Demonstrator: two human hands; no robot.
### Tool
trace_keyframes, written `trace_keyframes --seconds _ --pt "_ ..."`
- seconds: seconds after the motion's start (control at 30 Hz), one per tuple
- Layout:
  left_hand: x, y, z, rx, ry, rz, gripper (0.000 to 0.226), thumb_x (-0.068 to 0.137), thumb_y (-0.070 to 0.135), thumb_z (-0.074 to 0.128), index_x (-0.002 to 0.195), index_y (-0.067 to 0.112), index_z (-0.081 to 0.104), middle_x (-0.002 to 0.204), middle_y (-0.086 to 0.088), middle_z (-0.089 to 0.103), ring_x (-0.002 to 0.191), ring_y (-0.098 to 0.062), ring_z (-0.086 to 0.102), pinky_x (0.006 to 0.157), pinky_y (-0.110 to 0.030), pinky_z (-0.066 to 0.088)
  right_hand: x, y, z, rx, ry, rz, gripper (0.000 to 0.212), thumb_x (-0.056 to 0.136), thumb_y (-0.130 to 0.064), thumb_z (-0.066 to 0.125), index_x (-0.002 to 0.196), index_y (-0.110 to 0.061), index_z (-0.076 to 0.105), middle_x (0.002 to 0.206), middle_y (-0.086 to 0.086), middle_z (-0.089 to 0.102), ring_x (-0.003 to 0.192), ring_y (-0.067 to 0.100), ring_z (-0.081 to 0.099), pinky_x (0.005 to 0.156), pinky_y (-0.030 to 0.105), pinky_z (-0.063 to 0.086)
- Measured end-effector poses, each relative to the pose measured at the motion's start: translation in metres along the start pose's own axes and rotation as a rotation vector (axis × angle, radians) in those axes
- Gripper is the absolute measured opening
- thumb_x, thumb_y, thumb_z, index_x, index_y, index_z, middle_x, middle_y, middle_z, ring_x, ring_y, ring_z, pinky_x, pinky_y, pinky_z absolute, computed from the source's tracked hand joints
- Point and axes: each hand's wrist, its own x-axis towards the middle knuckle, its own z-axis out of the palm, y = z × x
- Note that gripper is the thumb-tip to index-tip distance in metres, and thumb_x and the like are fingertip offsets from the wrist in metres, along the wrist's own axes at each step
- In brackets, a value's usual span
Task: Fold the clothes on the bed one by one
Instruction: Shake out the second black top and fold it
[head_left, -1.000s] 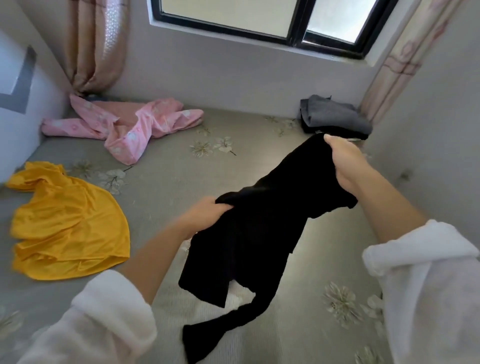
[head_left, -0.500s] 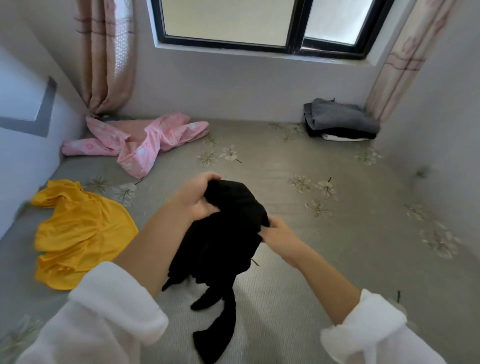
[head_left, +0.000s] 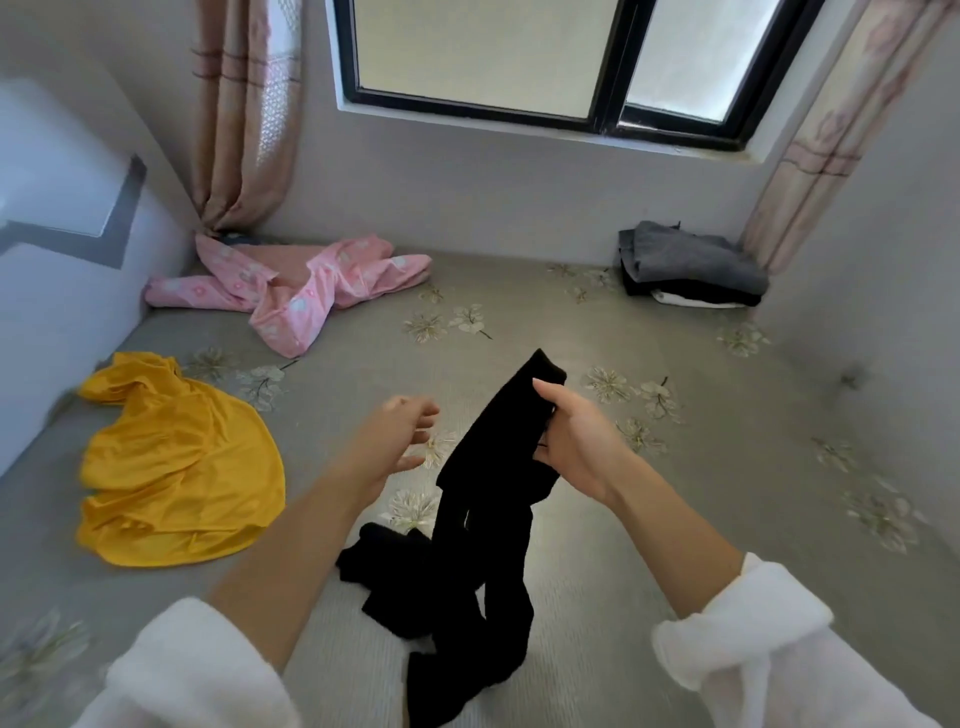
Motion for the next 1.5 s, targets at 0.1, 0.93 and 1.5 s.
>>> trace_keyframes --seconds 0.1,0.93,1.5 --pt "-0.005 -0.034 0.003 0.002 0.125 -0.024 0.010 0.089 0.010 0.047 0.090 0.017 0.054 0.101 -0.007 0.054 0.088 -0.016 0.053 0.081 -0.037 0.047 -0.004 -0.003 -0.002 -0.021 0.052 -0.021 0.029 0.101 -0.030 0.041 0.113 -0.011 0.059 0.104 0.006 0.066 0.100 0.022 0.063 0.093 0.035 0.048" --pt "-0.025 0.106 0.064 0.042 -0.264 0.403 0.024 0.098 0.025 0.042 0.102 0.020 0.066 0.086 0.011 0.069 0.075 -0.003 0.065 0.066 -0.024 0.049 -0.023 0.036 -0.092 -0.404 0.233 0.135 0.061 0.083 -0.006 0.066 0.138 -0.014 0.039 0.132 0.007 0.045 0.110 0.020 0.052 0.077 0.031 0.044" --pt "-0.015 0.080 -0.027 0.213 0.225 0.584 0.034 0.098 0.012 0.035 0.071 0.018 0.054 0.069 0.000 0.054 0.060 0.001 0.048 0.055 -0.014 0.038 -0.019 -0.030 -0.122 -0.302 -0.168 0.059 0.042 0.066 -0.002 0.071 0.106 -0.010 0.067 0.099 0.013 0.069 0.088 0.029 0.069 0.069 0.033 0.056"
